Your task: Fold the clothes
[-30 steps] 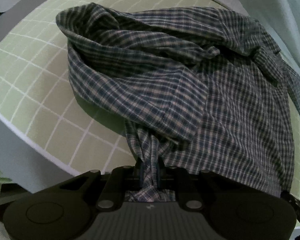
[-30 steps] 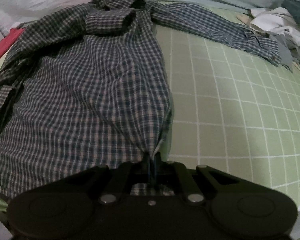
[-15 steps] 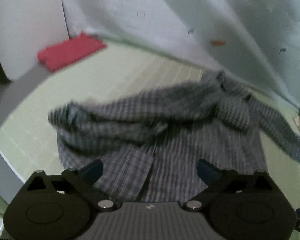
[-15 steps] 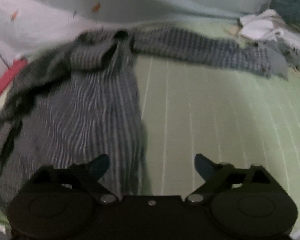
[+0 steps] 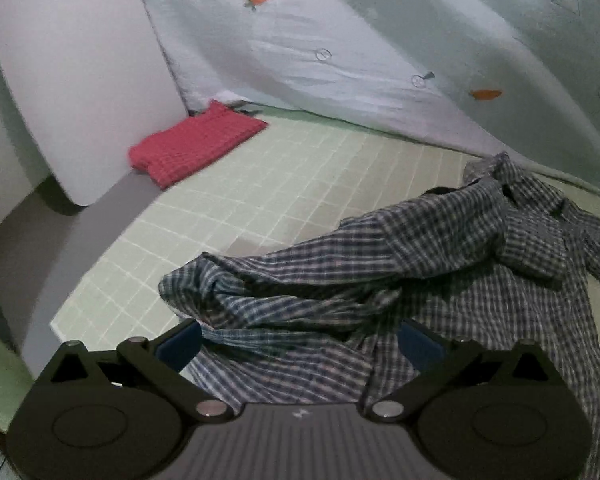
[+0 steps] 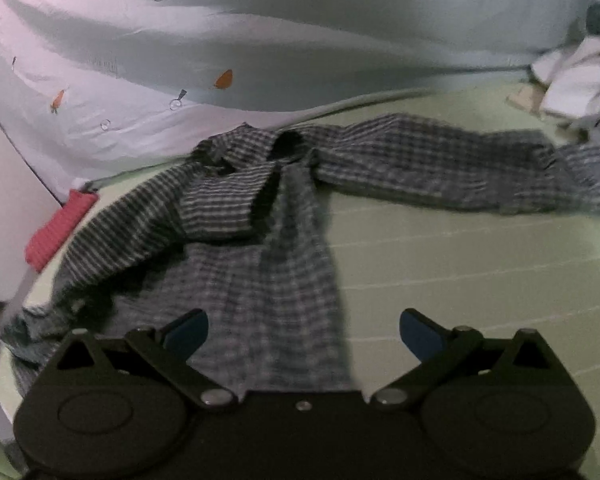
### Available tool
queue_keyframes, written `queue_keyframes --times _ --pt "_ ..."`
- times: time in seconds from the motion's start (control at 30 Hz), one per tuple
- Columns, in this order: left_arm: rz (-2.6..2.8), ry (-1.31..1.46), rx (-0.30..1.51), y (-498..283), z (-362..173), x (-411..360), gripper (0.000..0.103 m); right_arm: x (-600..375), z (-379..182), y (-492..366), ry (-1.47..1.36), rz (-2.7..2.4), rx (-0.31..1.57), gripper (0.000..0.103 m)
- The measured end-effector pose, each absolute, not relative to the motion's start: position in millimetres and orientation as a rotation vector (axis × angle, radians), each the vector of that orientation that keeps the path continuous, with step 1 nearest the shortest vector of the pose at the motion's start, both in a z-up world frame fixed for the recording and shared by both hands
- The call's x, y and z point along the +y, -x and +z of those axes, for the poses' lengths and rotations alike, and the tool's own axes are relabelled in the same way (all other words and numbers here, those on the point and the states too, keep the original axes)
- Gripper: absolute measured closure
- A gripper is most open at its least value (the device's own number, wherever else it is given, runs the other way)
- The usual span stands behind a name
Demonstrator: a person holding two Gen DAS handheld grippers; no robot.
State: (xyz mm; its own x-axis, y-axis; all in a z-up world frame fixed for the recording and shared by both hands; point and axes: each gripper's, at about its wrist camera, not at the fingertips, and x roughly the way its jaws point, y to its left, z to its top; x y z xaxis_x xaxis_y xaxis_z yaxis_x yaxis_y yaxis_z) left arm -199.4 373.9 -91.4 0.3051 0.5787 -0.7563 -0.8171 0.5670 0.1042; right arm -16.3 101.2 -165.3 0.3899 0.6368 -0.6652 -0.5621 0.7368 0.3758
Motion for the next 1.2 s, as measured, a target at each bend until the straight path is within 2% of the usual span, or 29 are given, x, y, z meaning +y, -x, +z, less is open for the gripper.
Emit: queue_keyframes --times 0.1,0.37,0.47,0.53,0.57,0.63,0.67,0.7,0.73,0.77,0.8,0.83,0.87,0.97,1.2 --pt "0.858 0.394 0.808 218 -101 407 0.0 124 -169 23 -0.22 0.787 0.939 0.0" --pt "0.79 0.478 0.857 276 -145 527 0.0 196 -205 43 -0.87 0.683 1.03 0.0" --pt "0.733 0.545 0.891 282 -164 565 0.003 224 -213 43 -0.977 0.601 1.02 0.0" --pt "0.672 0.568 0.914 279 -174 581 0.013 238 -217 43 -1.05 0.553 1.01 0.001" --pt "0.64 0.577 0.923 276 -179 589 0.015 245 -217 41 -1.041 0.537 1.014 0.003" --pt "0.587 0.589 0.933 271 -187 599 0.025 259 -215 36 -1.012 0.507 1.025 0.013" --pt "0.562 0.597 0.94 269 -191 603 0.029 266 -214 33 -0.997 0.492 1.03 0.023" --pt "0.54 0.613 0.944 268 -194 608 0.04 273 -213 31 -0.982 0.477 1.035 0.034" --pt "0.518 0.629 0.948 267 -197 612 0.052 280 -212 29 -0.967 0.462 1.04 0.041" --pt "0.497 0.645 0.951 267 -200 617 0.058 288 -211 26 -0.952 0.447 1.045 0.054" --pt "0.482 0.667 0.942 267 -202 622 0.073 295 -210 24 -0.937 0.432 1.05 0.068" --pt "0.468 0.689 0.934 268 -203 627 0.089 302 -210 21 -0.922 0.417 1.055 0.077" --pt "0.469 0.705 0.927 269 -204 632 0.092 309 -209 19 -0.907 0.402 1.06 0.094" --pt "0.484 0.744 0.899 271 -202 649 0.096 339 -174 11 -0.72 0.418 0.991 0.1" --pt "0.629 0.723 0.755 278 -182 702 0.097 451 -104 -30 -0.317 0.638 0.861 0.099"
